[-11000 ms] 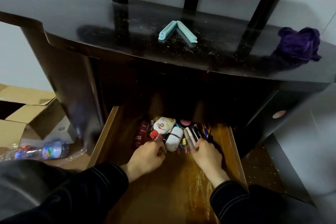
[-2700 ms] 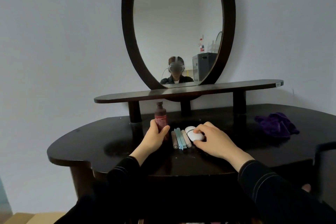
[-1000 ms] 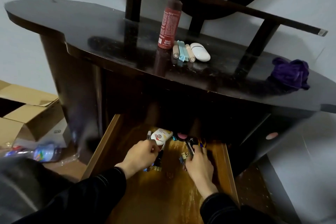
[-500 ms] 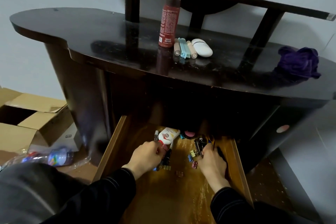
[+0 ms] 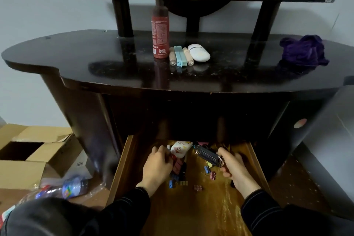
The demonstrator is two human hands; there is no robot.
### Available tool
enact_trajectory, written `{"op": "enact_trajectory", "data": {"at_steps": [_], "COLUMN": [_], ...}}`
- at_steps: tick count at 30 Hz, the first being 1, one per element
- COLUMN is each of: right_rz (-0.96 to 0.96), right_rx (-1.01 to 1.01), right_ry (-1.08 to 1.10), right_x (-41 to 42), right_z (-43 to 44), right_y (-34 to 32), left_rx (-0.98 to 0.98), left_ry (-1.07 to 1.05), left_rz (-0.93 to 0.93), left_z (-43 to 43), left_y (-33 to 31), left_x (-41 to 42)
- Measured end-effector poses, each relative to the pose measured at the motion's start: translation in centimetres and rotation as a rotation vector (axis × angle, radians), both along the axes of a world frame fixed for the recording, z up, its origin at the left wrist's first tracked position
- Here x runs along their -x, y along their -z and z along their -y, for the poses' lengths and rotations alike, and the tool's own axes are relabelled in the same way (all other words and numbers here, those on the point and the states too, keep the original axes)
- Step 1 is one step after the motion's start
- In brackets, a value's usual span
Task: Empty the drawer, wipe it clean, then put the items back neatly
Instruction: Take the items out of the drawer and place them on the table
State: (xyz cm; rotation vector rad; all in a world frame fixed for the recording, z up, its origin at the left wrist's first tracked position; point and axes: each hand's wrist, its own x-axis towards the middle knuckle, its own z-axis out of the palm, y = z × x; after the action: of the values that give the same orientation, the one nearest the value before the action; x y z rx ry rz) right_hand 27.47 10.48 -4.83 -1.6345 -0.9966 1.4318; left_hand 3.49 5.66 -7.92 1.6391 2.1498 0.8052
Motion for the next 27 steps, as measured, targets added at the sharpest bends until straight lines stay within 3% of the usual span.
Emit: {"op": "enact_trajectory", "data": {"at_steps": [3,12,21,27], "right_rz": [-0.054,0.014,0.058,0.034], "right_rx": [0.102,0.029,-0.016,0.001], "right_ry": [-0.097,-0.083,-0.072,-0.048], "right_x": [0.1,0.1,0.3,0.3], "right_z": [-0.3,-0.6,-0.2,-0.6], "right_y": [0.0,1.1,0.9,1.0], "left_rx": [-0.017,0.122,0.114,-0.048], "left_ry": [0.034,0.132,0.092,0.034], "left_rz": [-0.021,-0.194,-0.074,0.145], "left_z": [-1.5,-3.9,-3.3,-3.6], "left_y": [0.3,2.1,2.0,1.2], "left_x": [-0.3,-2.1,-1.2,-0.8]}}
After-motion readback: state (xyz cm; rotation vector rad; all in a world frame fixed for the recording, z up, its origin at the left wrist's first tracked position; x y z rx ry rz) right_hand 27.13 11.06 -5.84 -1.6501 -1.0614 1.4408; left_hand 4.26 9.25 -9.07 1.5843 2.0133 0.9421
